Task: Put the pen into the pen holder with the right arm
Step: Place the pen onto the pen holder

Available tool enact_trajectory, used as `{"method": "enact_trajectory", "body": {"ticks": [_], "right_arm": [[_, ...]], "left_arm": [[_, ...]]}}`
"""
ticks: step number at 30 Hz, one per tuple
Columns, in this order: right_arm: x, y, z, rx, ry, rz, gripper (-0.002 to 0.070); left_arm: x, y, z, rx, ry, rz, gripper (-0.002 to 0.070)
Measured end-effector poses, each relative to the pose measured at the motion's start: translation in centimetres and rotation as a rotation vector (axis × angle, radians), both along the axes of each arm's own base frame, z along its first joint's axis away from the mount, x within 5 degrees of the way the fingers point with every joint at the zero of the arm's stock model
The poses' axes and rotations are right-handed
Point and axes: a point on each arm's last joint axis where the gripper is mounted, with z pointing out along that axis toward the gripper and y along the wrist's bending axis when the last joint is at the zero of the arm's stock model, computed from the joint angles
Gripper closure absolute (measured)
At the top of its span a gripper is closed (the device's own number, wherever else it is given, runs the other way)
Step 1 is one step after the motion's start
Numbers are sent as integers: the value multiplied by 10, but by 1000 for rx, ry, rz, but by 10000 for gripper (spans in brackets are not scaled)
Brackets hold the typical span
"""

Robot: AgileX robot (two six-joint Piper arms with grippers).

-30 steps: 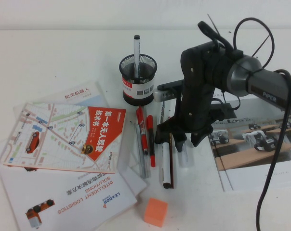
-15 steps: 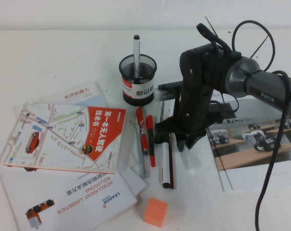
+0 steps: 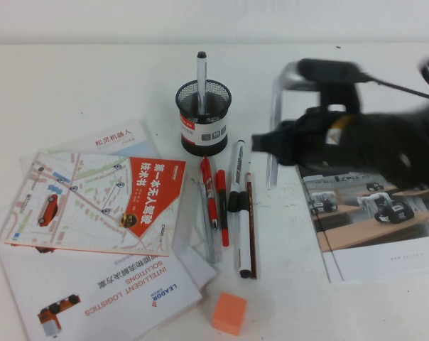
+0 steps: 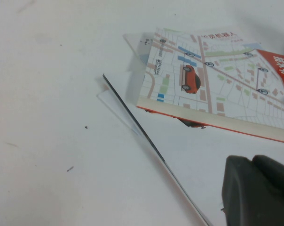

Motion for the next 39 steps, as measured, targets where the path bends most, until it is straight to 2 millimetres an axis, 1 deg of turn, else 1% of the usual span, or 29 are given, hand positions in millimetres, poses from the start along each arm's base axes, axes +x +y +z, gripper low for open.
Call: {"method": "enact_trajectory", "body": {"ticks": [1,3,5,7,10,12,13,20,24,27,29,30,33,34,35,36,37,38,39], "right_arm": [[-3,-3,5,53,-85,-13,566],[-7,-8,6,135,-236,-34,566],[-6,-8,5,178,-365,-30,566],[-1,-4,6,222,-507,-8,566],[10,5,7,282,-660,19,566],[23,14,0,301,-705,29,566],[30,18,-1,310,-720,29,566],[79,52,-20,287,-738,76,566],[105,68,-36,237,-675,83,566],[117,75,-45,201,-630,87,563],[120,77,-51,183,-606,91,531],[121,77,-55,172,-594,94,495],[121,78,-56,164,-586,98,367],[121,78,-56,161,-582,97,336],[121,77,-52,162,-582,95,323],[120,76,-48,163,-574,88,330],[119,75,-42,170,-559,77,362],[117,73,-36,175,-545,70,406],[115,71,-27,179,-526,59,465]], "left_arm": [[0,0,0,0,0,0,678],[0,0,0,0,0,0,678],[0,0,0,0,0,0,677],[0,0,0,0,0,0,678],[0,0,0,0,0,0,678],[0,0,0,0,0,0,678],[0,0,0,0,0,0,677],[0,0,0,0,0,0,678],[0,0,0,0,0,0,678],[0,0,0,0,0,0,678],[0,0,0,0,0,0,678],[0,0,0,0,0,0,677],[0,0,0,0,0,0,677],[0,0,0,0,0,0,678],[0,0,0,0,0,0,677],[0,0,0,0,0,0,677],[0,0,0,0,0,0,678],[0,0,0,0,0,0,678],[0,0,0,0,0,0,677]]}}
